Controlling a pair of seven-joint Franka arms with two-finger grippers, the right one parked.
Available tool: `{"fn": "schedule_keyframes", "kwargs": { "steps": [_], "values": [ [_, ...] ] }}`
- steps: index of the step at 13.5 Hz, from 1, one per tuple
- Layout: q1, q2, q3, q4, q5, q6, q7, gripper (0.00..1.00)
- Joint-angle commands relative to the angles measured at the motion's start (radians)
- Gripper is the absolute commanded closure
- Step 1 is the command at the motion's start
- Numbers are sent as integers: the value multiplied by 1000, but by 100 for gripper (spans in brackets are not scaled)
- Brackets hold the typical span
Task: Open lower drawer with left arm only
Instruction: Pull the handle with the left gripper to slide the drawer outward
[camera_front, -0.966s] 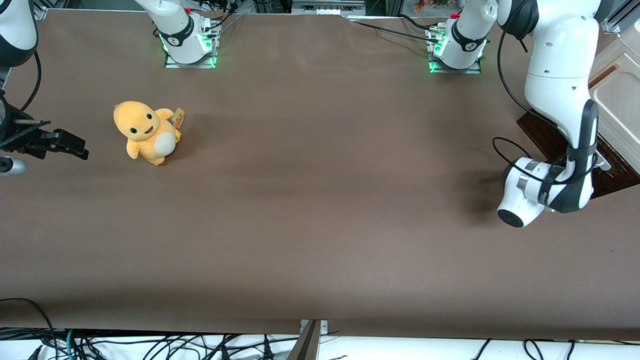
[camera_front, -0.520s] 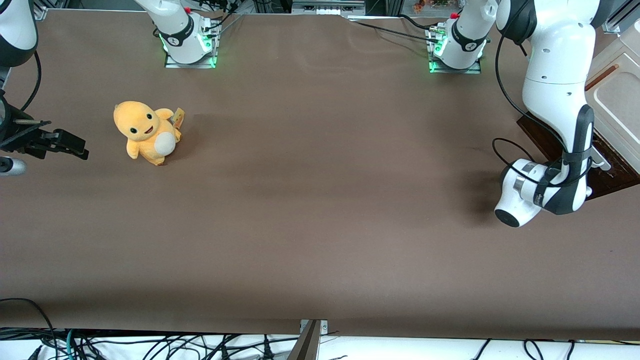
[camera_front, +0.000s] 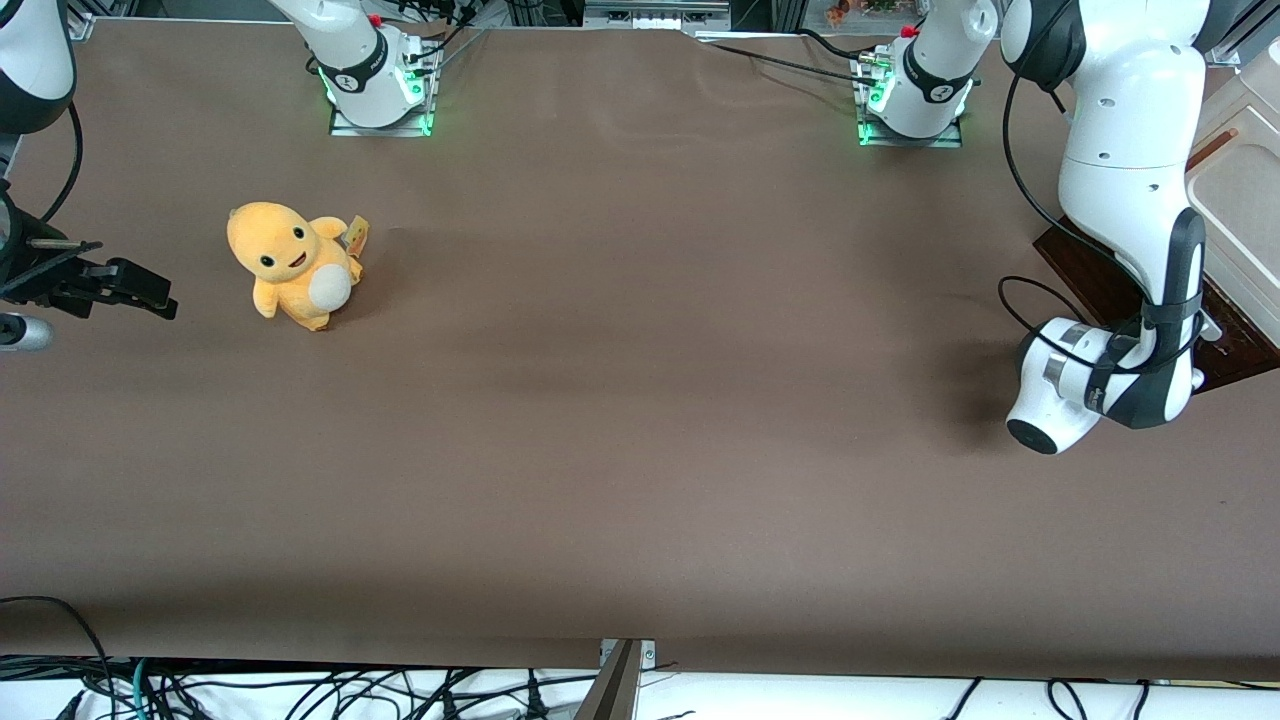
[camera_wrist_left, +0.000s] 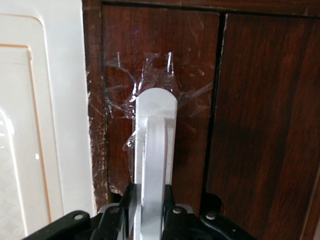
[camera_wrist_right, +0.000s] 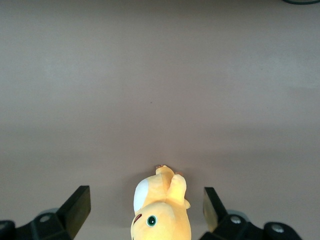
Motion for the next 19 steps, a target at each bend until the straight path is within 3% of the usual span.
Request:
{"fn": "schedule_keyframes", "kwargs": {
  "steps": [1,11,19],
  "values": [
    [3,5,-4,15,21,7,-9,87],
    [-12,61,-6,70,16,7,-47,98],
    [-38,83,-10,128,10,1,-45,99]
  ]
}}
